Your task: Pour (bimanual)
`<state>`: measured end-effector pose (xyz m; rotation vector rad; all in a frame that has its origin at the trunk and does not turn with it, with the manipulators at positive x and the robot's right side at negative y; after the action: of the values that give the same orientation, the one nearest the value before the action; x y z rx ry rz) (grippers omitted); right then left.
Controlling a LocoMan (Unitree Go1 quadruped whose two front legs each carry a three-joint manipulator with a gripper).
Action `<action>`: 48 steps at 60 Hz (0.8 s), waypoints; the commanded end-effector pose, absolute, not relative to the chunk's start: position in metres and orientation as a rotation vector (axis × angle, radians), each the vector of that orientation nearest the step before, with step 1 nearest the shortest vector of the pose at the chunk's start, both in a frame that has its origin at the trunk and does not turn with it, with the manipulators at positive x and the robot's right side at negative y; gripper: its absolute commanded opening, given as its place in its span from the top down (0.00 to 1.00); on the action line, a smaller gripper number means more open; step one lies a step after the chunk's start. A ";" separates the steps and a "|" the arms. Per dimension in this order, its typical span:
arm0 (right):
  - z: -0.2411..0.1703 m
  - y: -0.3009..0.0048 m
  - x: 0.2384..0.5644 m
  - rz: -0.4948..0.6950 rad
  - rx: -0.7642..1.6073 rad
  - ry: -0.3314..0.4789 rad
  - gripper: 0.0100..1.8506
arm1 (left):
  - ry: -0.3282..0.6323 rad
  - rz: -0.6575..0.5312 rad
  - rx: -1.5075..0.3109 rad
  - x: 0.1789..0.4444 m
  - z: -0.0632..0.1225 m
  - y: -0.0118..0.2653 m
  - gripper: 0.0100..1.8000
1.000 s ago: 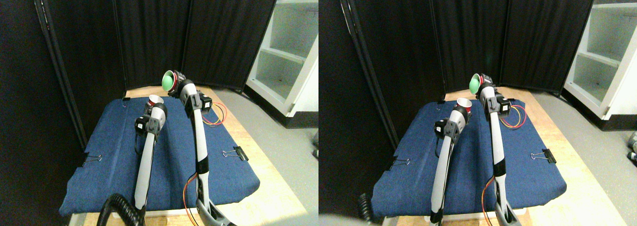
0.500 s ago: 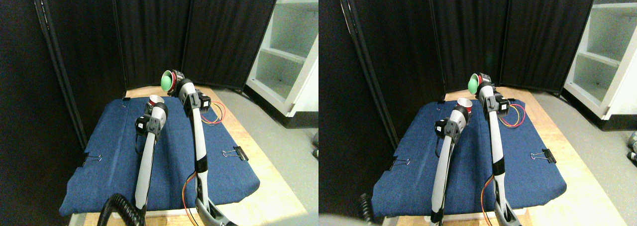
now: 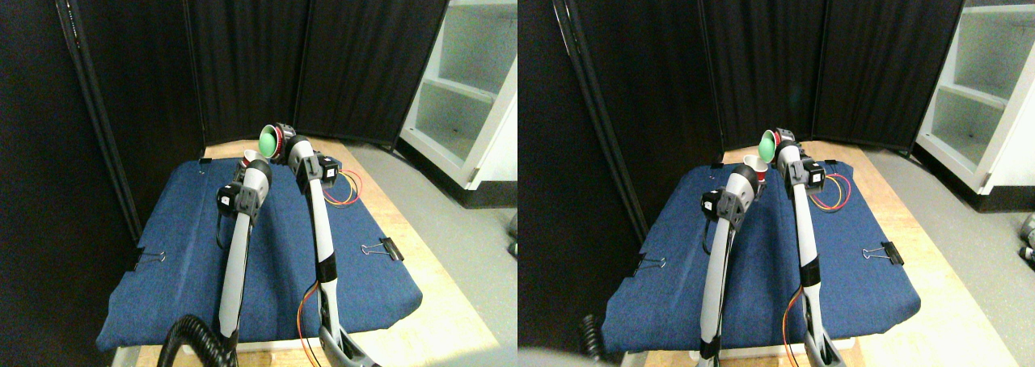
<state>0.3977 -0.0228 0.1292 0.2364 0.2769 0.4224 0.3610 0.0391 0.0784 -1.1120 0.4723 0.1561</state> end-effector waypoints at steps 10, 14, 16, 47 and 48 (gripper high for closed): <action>0.139 -0.022 0.399 0.472 0.195 0.223 1.00 | 0.432 0.144 -1.120 0.367 0.079 0.037 1.00; 0.140 -0.022 0.399 0.495 0.182 0.219 1.00 | 0.442 0.142 -1.130 0.367 0.079 0.037 1.00; 0.140 -0.023 0.399 0.492 0.157 0.217 1.00 | 0.442 0.143 -1.129 0.368 0.079 0.036 1.00; 0.146 -0.025 0.392 0.514 -0.113 0.146 1.00 | 0.446 0.155 -1.143 0.369 0.076 0.031 1.00; 0.146 -0.025 0.392 0.506 -0.130 0.148 1.00 | 0.447 0.153 -1.141 0.369 0.076 0.031 1.00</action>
<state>0.3918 -0.0256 0.1430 -0.0618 0.1793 0.4938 0.3668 0.0351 0.0689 -1.1174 0.4812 0.1860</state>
